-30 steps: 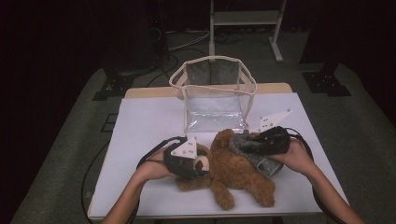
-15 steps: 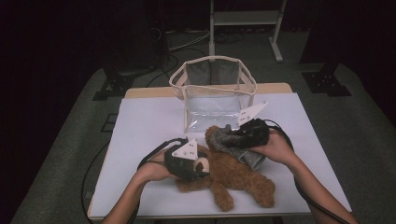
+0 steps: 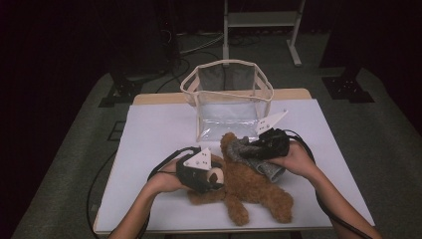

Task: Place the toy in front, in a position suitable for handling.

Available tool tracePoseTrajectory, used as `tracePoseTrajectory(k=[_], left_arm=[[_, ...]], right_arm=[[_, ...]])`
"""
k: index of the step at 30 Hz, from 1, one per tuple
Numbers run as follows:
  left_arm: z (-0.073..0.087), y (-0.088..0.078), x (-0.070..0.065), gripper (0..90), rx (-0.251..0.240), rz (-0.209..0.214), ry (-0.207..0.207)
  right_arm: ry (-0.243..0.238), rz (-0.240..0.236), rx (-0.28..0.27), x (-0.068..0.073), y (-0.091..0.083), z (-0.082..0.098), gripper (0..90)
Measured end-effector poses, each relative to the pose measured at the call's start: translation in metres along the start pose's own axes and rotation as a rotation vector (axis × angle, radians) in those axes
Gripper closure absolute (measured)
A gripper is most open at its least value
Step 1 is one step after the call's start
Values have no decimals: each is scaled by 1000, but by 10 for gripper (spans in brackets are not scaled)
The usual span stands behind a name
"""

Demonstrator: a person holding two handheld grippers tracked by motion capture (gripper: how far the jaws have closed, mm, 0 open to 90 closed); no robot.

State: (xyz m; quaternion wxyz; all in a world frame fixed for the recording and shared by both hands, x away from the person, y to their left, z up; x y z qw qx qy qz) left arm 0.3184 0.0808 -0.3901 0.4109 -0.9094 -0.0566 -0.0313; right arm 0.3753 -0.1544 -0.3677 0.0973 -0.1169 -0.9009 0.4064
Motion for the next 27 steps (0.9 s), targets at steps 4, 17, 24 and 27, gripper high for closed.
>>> tracePoseTrajectory(k=[4,17,24,27], left_arm=[[-2,2,0,389,6,-5,0],[2,2,5,393,-11,-19,-15],[-1,7,12,417,-18,-32,-29],[-3,9,17,417,-22,-40,-49]], right_arm=[[-41,-14,-3,8,4,-15,733],[78,13,-36,-5,-25,37,733],[92,28,-55,7,-42,57,733],[52,8,-59,15,-37,44,733]])
Point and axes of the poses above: each handheld gripper's, and its own axes: y roughly forward along the jaws, z roughly out of its underside, x roughly to its left, the point moved 2 cm from there along y, roughly forward along the jaws, and after that the axes turned 7 degrees about x, right-handed, at the moved point
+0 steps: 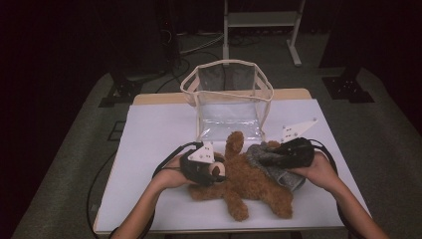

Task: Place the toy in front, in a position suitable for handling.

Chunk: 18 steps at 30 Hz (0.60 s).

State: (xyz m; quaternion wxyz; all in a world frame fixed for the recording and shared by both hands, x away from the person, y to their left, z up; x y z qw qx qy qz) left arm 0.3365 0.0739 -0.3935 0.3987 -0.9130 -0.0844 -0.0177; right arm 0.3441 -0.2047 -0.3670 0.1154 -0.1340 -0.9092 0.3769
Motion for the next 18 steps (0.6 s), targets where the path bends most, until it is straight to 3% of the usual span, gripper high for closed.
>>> tracePoseTrajectory(k=[4,7,13,18], left_arm=[[-1,-1,6,416,7,-2,-14],[0,-6,7,410,5,-5,-14],[5,-25,7,322,-23,-42,-15],[15,-36,8,283,-8,-69,-29]], right_arm=[[-72,-24,12,12,15,-23,731],[-104,-11,43,15,22,-29,732],[-29,-6,32,1,19,-11,733],[-1,11,23,-4,12,-1,733]])
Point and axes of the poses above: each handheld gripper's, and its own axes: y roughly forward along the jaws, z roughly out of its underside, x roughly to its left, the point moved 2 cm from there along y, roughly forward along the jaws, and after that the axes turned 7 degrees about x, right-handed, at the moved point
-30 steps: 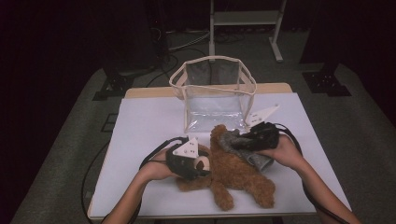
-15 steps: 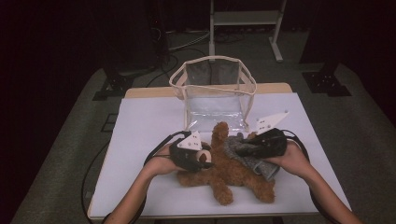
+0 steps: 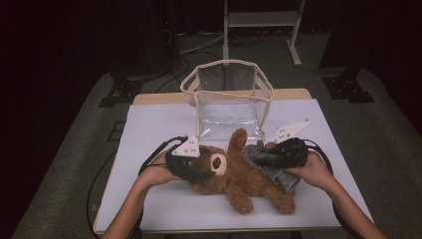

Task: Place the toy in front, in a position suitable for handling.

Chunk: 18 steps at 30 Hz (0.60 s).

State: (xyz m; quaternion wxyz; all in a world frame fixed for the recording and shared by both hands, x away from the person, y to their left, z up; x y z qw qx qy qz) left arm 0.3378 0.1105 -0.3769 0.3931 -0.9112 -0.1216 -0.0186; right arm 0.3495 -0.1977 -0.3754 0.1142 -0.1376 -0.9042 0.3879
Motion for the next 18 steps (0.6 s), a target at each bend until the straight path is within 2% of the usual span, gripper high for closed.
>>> tracePoseTrajectory(k=[1,3,5,8,14,16,18], left_arm=[[6,-2,2,302,7,10,-17],[12,2,2,349,28,24,-22],[14,7,2,380,8,48,-38],[12,15,0,400,-8,57,-48],[0,21,-4,402,-3,55,-22],[-3,24,-4,402,1,55,-9],[-5,26,-4,400,4,53,-4]], right_arm=[[5,5,1,-1,-1,1,733],[8,8,5,-1,-2,2,733],[6,5,4,0,-2,0,733],[-13,15,15,5,-1,-8,733],[-85,-12,28,17,13,-32,733],[-92,-20,28,19,17,-35,733],[-120,-28,47,24,27,-41,733]])
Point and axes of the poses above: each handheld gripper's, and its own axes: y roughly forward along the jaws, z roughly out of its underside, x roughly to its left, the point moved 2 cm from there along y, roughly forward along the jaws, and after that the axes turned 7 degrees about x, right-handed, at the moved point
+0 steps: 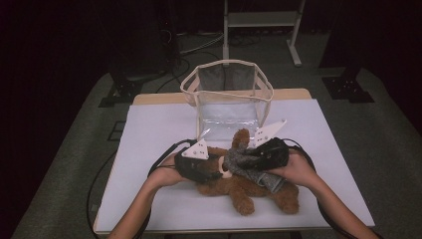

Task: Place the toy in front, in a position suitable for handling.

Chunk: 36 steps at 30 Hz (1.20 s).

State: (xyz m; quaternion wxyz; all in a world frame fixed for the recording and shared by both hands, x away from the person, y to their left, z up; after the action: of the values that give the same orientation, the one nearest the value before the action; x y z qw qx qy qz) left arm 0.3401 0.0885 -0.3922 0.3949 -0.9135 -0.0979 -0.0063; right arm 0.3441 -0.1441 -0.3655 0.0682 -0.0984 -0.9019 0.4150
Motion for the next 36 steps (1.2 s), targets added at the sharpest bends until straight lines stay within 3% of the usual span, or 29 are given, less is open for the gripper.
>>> tracePoseTrajectory(k=[4,9,14,19,22,28,32,36], left_arm=[[4,-7,2,382,-10,-17,-2],[9,-19,1,355,-24,-34,5],[14,-26,1,364,0,-40,4],[21,-8,-1,409,44,-12,-13],[18,-2,-2,425,17,7,-24],[7,5,-4,429,26,20,-5],[-1,14,-7,428,12,37,9],[-5,18,-8,425,20,35,22]], right_arm=[[13,12,20,-3,1,9,736],[58,11,-12,-6,-10,27,739],[75,29,-17,-5,-20,37,739],[89,52,-10,-7,-26,44,738],[98,63,-3,-9,-29,46,738],[99,80,1,-10,-34,45,737],[64,68,-16,-4,-29,35,736],[19,56,2,3,-18,28,736]])
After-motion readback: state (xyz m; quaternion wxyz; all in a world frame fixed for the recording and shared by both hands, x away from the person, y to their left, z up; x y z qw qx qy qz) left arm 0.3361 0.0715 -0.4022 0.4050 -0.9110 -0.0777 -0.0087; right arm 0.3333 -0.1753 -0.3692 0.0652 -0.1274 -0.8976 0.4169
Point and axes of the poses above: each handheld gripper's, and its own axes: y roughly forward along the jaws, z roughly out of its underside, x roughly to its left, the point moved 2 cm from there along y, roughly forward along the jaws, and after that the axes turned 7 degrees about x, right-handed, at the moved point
